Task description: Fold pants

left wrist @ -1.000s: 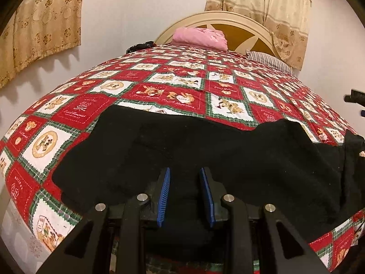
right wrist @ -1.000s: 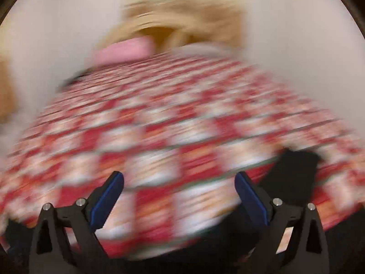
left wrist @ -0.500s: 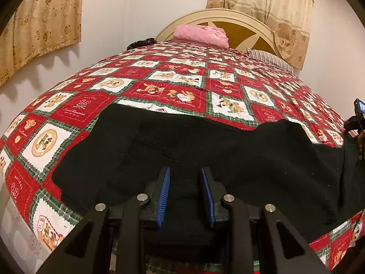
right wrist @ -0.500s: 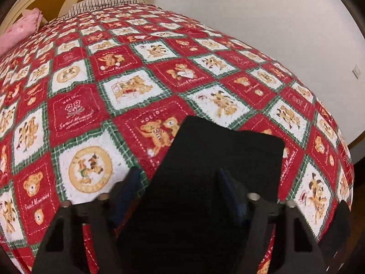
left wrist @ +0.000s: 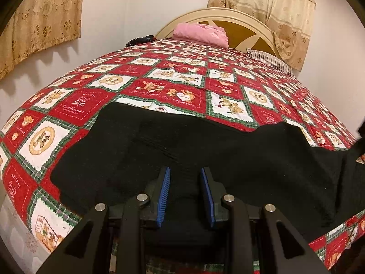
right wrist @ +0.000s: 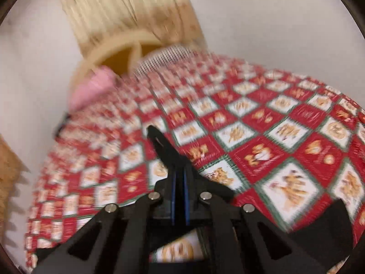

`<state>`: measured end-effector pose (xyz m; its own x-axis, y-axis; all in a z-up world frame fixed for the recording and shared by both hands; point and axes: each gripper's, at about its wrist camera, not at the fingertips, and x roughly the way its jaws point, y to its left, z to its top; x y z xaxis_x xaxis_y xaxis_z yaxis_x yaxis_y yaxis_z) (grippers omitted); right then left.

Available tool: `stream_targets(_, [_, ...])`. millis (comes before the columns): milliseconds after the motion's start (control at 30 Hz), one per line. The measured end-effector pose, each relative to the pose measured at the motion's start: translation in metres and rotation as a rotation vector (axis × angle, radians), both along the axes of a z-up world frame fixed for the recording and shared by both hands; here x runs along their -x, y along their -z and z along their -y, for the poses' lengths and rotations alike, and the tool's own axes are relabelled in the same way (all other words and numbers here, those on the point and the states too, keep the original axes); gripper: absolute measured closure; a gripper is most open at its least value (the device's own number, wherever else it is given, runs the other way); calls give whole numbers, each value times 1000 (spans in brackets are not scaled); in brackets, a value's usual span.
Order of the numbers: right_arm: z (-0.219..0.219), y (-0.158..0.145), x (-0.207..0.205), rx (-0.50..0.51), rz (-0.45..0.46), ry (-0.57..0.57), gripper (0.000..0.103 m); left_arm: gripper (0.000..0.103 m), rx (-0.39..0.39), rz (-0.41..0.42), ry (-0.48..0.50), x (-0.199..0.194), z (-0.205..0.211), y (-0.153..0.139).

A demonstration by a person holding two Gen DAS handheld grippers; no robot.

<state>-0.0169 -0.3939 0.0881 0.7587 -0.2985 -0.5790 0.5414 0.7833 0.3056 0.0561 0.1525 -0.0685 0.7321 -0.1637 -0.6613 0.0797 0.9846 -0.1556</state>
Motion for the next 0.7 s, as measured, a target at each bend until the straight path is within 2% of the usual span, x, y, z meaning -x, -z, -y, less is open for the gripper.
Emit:
stream_targets(67, [-4,-10,40,9,88,4,95,73,10,-7,-3,-1,-1,-1])
stream_targets(133, [2,-3,85,-27,165,29,95,73,18,-12,-4,-2,-2,-1])
stream_targets(233, [18,26,128,-55,175,94,94,73,9,-13,1,-3,-1,-1])
stream_targets(300, [31,56,157,-143,185,131,93,72,-6,-13,7,-3,1,-2])
stream_targets(367, [38,86,174,-202,156,165,89,72,-15,-16,7,-4,2,-2])
stream_targets(400, [38,94,179,-211,137,175,84,72,-19,-21,4,-5,3,-2])
stream_targets(433, [38,101,182,-225,123,179,75,72,-22,-24,2,-5,3,-3])
stream_targets(467, [38,107,188,-254,140,171,74,72,-26,-29,0,-6,4,-3])
stream_targets(500, [38,107,193,-266,167,167,62,71,-31,-35,-2,-7,4,-4])
stream_targets(533, [39,104,195,-268,175,177,44,71,-33,-38,-4,-7,5,-4])
stream_targets(600, [42,88,191,-236,163,201,20,71,-38,-43,-7,-8,5,-5])
stream_targets(700, [37,52,184,-52,159,241,19,71,-56,-41,-19,-7,8,-5])
